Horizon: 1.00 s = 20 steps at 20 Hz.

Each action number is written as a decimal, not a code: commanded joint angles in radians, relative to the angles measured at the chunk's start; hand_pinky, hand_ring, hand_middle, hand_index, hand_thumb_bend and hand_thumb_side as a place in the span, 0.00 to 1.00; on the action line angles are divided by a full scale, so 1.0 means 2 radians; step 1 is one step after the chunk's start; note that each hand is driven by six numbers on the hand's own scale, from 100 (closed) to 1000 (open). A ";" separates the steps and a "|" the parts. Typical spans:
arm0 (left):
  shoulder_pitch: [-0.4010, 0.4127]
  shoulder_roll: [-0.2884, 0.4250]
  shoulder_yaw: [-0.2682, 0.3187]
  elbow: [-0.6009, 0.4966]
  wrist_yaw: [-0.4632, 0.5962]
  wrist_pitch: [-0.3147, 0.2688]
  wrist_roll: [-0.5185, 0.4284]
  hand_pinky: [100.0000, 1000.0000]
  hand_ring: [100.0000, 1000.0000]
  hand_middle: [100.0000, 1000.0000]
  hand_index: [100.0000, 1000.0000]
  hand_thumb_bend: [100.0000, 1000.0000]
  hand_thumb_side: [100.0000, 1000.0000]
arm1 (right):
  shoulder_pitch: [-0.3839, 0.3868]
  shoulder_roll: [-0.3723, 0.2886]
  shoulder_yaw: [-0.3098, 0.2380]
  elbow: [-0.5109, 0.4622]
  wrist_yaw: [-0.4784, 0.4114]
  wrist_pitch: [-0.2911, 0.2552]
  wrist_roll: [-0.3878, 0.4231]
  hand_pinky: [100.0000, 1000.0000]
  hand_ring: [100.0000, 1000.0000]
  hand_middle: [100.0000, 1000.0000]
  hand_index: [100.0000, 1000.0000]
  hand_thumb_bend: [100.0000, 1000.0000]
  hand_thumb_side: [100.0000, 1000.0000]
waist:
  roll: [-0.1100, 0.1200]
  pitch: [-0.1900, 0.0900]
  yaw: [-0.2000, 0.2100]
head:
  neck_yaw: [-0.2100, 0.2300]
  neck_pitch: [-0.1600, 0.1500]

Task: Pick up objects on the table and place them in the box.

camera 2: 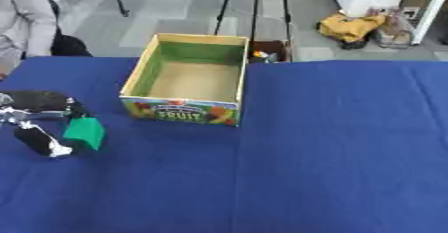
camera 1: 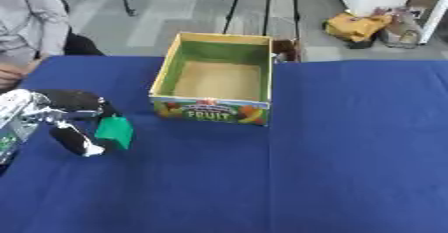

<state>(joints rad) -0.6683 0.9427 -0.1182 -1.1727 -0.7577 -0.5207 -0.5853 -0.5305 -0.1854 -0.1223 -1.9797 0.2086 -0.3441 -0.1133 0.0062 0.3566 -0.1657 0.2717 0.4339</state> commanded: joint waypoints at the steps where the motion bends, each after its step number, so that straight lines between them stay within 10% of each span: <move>1: -0.008 0.023 0.009 -0.009 0.009 -0.039 -0.041 0.65 0.56 0.47 0.64 0.00 0.44 | -0.004 -0.003 -0.002 -0.010 -0.001 0.001 -0.003 0.83 0.88 0.49 0.81 0.00 1.00 | 0.002 -0.015 0.000 | 0.002 -0.001; 20: -0.018 0.052 0.026 -0.028 0.082 -0.023 -0.062 0.64 0.53 0.45 0.59 0.00 0.40 | 0.001 -0.003 -0.001 -0.010 0.000 0.005 -0.009 0.83 0.88 0.50 0.81 0.00 1.00 | 0.010 -0.033 0.006 | 0.002 0.008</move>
<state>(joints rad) -0.6871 0.9903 -0.0855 -1.2128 -0.6105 -0.4842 -0.6218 -0.5187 -0.1796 -0.1223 -1.9797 0.2086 -0.3346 -0.1256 0.0262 0.3130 -0.1560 0.2721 0.4470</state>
